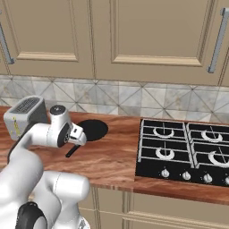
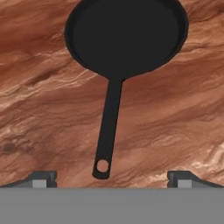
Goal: Place both pans onto different burners. Then place the lemon and the fish on different pans.
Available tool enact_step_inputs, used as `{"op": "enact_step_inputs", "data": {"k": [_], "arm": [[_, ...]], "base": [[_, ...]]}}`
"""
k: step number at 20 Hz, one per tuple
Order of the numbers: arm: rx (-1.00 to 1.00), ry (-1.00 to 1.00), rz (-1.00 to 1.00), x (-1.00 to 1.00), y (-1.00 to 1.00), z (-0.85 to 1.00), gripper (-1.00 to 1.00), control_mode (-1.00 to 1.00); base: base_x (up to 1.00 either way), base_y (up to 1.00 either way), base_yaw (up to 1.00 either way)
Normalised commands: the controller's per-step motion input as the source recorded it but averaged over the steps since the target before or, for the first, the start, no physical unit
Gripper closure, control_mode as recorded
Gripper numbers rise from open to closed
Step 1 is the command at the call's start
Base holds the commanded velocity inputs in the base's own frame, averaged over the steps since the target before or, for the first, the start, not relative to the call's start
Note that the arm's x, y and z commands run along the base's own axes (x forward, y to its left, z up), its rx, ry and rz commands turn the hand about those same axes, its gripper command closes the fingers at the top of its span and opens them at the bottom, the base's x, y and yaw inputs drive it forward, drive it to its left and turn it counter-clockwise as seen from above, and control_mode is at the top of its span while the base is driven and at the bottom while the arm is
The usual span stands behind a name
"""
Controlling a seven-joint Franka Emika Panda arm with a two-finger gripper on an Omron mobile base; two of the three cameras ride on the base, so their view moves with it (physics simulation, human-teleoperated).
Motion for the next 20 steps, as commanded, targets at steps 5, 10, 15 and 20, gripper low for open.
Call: {"op": "enact_step_inputs", "data": {"k": [5, 10, 15, 20], "arm": [[0.0, 0.01, 0.0, 0.17, 0.0, -0.18, -1.0, -1.0], [0.0, 0.03, 0.0, 0.18, 0.05, -0.23, -1.0, -1.0], [0.0, 0.06, 0.0, 0.1, 0.1, -0.19, -1.0, -1.0], [0.0, 0.05, 0.0, 0.09, 0.01, -0.14, -1.0, -1.0]], "base": [[0.0, 0.0, 0.0], [0.0, 0.0, 0.0], [0.0, 0.0, 0.0], [0.0, 0.0, 0.0]]}}
